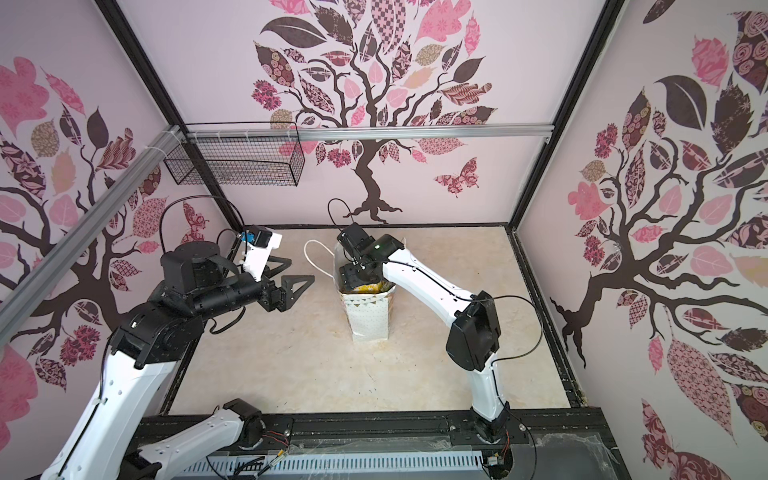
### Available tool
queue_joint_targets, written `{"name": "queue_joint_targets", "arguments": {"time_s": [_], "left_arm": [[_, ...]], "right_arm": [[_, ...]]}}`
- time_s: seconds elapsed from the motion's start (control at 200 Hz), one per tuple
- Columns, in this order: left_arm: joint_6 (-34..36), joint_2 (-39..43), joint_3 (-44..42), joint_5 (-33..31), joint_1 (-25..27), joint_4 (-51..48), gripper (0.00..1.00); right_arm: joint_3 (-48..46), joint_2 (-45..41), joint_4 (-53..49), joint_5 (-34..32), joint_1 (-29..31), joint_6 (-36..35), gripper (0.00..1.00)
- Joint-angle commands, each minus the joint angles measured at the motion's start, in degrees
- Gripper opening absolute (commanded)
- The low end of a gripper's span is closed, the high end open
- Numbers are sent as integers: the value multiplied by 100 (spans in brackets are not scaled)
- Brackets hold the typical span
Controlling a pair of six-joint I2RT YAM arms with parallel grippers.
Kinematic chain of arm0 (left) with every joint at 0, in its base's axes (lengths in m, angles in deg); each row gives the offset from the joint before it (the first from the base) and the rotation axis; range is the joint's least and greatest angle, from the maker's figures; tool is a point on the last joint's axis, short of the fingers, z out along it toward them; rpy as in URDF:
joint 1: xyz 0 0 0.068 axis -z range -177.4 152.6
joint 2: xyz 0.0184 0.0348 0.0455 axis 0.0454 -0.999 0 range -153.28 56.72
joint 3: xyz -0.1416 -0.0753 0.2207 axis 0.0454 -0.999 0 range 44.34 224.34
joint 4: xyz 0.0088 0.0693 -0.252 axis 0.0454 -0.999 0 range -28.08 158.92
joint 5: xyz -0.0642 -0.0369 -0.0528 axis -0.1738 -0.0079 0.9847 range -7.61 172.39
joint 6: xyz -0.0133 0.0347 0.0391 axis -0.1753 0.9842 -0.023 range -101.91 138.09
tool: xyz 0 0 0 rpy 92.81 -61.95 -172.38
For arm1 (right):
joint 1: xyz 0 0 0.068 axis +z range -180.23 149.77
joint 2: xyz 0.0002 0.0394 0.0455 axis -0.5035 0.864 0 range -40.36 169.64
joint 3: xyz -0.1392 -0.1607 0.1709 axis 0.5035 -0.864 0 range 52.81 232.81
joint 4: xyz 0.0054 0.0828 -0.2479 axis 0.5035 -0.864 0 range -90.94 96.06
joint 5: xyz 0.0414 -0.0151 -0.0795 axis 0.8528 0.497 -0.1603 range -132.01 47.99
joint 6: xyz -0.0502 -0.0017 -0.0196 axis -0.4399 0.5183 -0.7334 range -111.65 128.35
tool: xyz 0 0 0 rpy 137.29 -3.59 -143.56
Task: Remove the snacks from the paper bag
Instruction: 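Lower the right gripper onto the yellow packet while the left holds the rim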
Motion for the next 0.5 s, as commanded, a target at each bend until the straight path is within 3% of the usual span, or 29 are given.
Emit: {"name": "queue_joint_targets", "arguments": {"time_s": [0.0,0.195,0.495], "left_arm": [[36,12,-114,61,15,20,84],[-16,-77,-69,179,15,32,84],[-96,-139,-82,215,13,71,84]], "right_arm": [[-169,264,-49,-48,-14,-41,85],[-309,525,-76,24,-12,-23,84],[-347,341,15,99,-24,-9,40]]}}
